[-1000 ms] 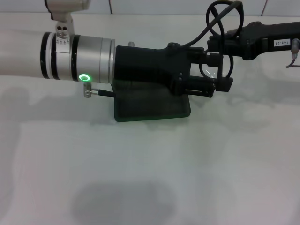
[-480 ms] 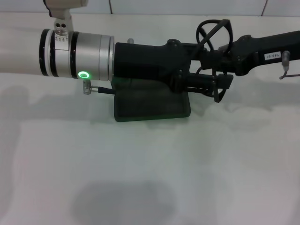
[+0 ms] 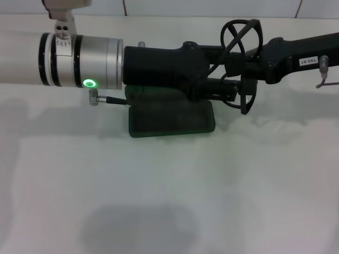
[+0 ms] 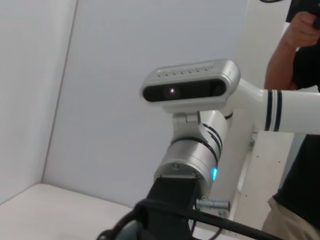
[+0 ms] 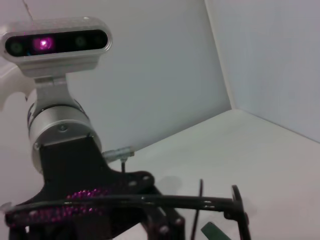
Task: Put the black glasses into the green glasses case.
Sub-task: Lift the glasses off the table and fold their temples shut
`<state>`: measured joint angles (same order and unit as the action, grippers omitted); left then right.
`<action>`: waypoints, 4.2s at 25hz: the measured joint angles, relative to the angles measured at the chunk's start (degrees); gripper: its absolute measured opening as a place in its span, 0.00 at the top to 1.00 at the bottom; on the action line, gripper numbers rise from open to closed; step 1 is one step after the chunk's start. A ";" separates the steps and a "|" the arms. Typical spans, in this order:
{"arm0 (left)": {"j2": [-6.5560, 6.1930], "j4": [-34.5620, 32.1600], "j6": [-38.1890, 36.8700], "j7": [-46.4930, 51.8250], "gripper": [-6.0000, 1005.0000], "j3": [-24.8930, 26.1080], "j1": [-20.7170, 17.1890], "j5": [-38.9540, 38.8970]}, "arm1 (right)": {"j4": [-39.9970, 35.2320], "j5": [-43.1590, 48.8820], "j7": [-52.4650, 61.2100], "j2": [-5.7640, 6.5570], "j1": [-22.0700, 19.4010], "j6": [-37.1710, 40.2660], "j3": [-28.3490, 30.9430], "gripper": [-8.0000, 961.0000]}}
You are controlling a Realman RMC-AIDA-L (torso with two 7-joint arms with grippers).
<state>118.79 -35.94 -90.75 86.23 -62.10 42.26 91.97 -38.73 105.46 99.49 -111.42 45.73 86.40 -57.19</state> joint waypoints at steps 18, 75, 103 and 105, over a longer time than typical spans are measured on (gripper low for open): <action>-1.63 0.00 2.62 2.66 0.30 1.74 -1.83 3.74 | -0.20 -0.29 -1.70 -0.18 -1.50 1.58 2.14 0.89; 0.21 -0.02 -10.65 6.22 0.30 6.92 3.54 7.50 | -1.97 2.23 -1.54 -2.27 1.19 3.03 0.52 0.89; 0.08 0.36 -12.26 6.91 0.30 5.08 2.55 5.53 | -3.24 -2.59 -1.85 -1.48 -0.04 4.09 0.63 0.89; -0.09 0.30 -14.00 6.95 0.30 5.17 2.47 4.41 | -3.03 -2.39 -1.85 -1.44 -0.07 3.78 0.38 0.89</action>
<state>118.70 -35.64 -104.75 93.18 -56.94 44.74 96.39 -41.76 103.07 97.64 -112.87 45.66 90.18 -56.81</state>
